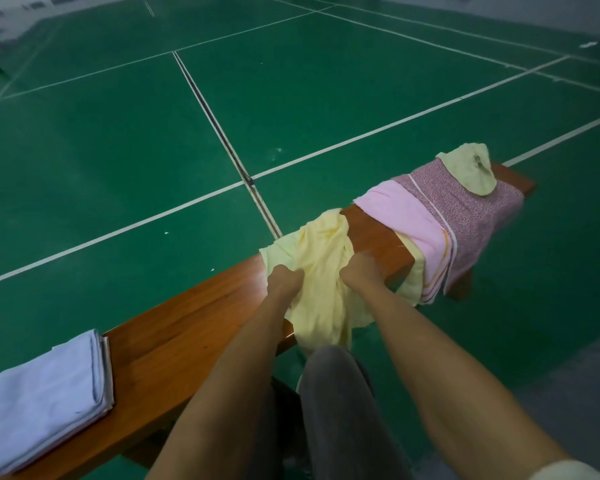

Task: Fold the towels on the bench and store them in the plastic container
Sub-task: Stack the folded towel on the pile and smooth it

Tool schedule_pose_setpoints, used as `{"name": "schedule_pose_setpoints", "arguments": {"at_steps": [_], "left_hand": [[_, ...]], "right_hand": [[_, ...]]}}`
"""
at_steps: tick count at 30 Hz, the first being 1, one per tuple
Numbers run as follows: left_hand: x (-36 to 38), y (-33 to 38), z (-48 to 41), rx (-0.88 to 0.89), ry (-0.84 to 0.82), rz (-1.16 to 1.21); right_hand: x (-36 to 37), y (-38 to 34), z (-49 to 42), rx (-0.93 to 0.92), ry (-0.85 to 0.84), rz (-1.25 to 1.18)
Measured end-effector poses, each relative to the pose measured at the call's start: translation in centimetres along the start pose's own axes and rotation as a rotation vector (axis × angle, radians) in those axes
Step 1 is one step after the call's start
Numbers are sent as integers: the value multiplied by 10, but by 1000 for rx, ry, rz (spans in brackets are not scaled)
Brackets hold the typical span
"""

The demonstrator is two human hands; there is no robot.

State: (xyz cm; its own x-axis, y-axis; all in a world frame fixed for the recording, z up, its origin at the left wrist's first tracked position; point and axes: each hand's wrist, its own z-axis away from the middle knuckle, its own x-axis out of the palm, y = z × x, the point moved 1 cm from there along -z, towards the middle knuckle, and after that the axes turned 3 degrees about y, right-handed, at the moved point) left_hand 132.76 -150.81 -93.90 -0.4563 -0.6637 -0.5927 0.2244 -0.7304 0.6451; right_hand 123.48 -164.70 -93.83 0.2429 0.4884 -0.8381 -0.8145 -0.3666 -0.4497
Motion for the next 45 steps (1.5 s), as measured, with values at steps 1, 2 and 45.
{"name": "schedule_pose_setpoints", "arguments": {"at_steps": [1, 2, 45], "left_hand": [[0, 2, -1, -24, -11, 96], [-1, 4, 0, -61, -30, 188], [-384, 11, 74, 239, 33, 883]], "right_hand": [[-2, -2, -1, 24, -30, -81], [-3, -3, -2, 40, -61, -155], [-154, -253, 128, -384, -354, -1135]]}}
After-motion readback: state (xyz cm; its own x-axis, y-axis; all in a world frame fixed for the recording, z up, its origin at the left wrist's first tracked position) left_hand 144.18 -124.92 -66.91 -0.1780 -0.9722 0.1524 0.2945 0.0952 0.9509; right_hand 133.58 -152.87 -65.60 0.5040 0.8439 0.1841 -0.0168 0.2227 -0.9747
